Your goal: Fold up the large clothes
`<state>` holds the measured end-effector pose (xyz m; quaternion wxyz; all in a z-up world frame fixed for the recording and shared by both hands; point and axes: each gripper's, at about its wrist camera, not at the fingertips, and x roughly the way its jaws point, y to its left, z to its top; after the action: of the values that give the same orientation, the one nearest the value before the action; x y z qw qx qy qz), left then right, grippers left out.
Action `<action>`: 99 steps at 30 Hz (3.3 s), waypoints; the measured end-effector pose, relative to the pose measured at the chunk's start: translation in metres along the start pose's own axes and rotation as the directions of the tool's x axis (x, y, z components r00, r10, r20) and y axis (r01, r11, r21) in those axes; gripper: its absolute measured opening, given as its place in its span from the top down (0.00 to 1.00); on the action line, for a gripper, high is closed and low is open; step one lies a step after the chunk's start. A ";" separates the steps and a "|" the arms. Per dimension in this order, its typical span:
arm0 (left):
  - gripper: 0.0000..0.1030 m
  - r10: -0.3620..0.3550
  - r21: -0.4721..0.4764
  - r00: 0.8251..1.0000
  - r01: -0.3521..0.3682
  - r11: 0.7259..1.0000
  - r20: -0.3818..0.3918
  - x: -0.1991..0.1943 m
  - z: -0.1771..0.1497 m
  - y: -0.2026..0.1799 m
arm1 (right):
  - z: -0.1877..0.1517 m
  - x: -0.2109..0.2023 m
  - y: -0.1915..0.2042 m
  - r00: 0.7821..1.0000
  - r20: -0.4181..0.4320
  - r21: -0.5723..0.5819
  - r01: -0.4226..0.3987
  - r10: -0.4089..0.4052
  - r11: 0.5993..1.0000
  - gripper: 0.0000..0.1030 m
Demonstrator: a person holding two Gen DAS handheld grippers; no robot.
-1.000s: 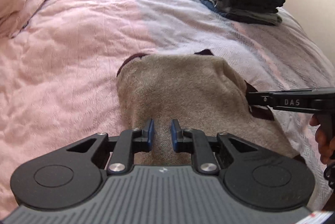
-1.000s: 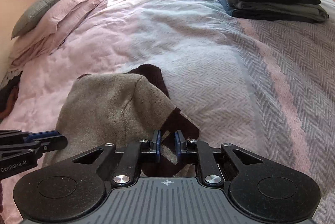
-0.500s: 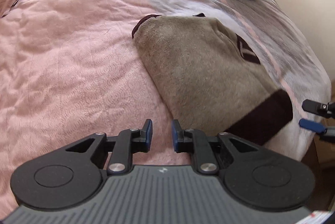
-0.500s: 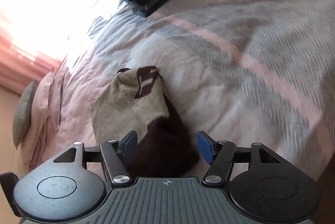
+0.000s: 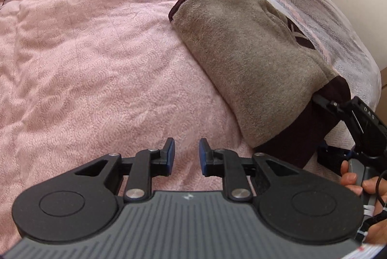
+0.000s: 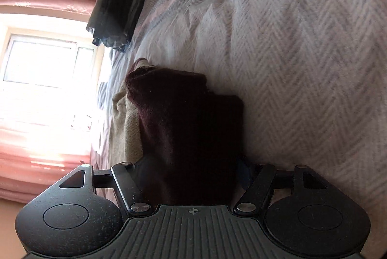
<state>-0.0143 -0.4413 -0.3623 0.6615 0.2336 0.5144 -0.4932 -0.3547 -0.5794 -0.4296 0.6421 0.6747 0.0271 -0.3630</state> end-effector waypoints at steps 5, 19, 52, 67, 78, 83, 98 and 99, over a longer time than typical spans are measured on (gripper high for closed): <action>0.84 0.009 0.002 1.000 -0.009 1.000 0.024 -0.002 0.012 -0.008 | 0.026 0.005 0.044 0.998 -0.035 -0.301 0.033 -0.046 0.953 0.84; 0.84 -0.027 0.129 0.993 0.012 0.992 0.114 0.025 0.089 -0.072 | 0.217 0.057 0.096 0.929 -0.236 -0.715 0.034 -0.286 0.698 0.70; 0.65 0.233 0.124 0.968 -0.222 0.967 -0.089 0.046 0.073 -0.164 | 0.083 -0.018 0.094 0.867 -0.063 -0.748 0.287 -0.494 0.599 0.43; 0.59 0.165 0.066 0.986 -0.163 0.985 -0.036 0.025 0.062 -0.176 | 0.096 -0.036 0.092 0.885 -0.120 -0.784 0.193 -0.449 0.590 0.42; 0.21 -0.213 -0.070 0.976 0.216 0.974 0.049 0.084 0.146 -0.048 | 0.206 0.005 0.049 0.964 -0.171 -0.478 0.098 -0.203 0.873 0.31; 0.20 -0.406 -0.159 0.914 0.399 0.903 -0.013 0.138 0.158 -0.026 | 0.224 0.037 0.018 0.957 -0.279 -0.299 -0.004 -0.083 0.954 0.31; 0.81 -0.467 -0.145 0.882 0.472 0.870 0.068 0.138 0.150 -0.048 | 0.226 0.070 0.034 0.928 -0.373 -0.319 -0.142 0.013 0.937 0.82; 0.82 -0.452 -0.150 0.889 0.458 0.876 0.077 0.133 0.148 -0.051 | 0.226 0.067 0.039 0.927 -0.374 -0.344 -0.140 0.001 0.928 0.83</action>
<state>0.0051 -0.6376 -0.4200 0.5542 0.0411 0.5803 -0.5953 -0.3887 -0.8154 -0.4118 0.7524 0.6001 0.1890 -0.1951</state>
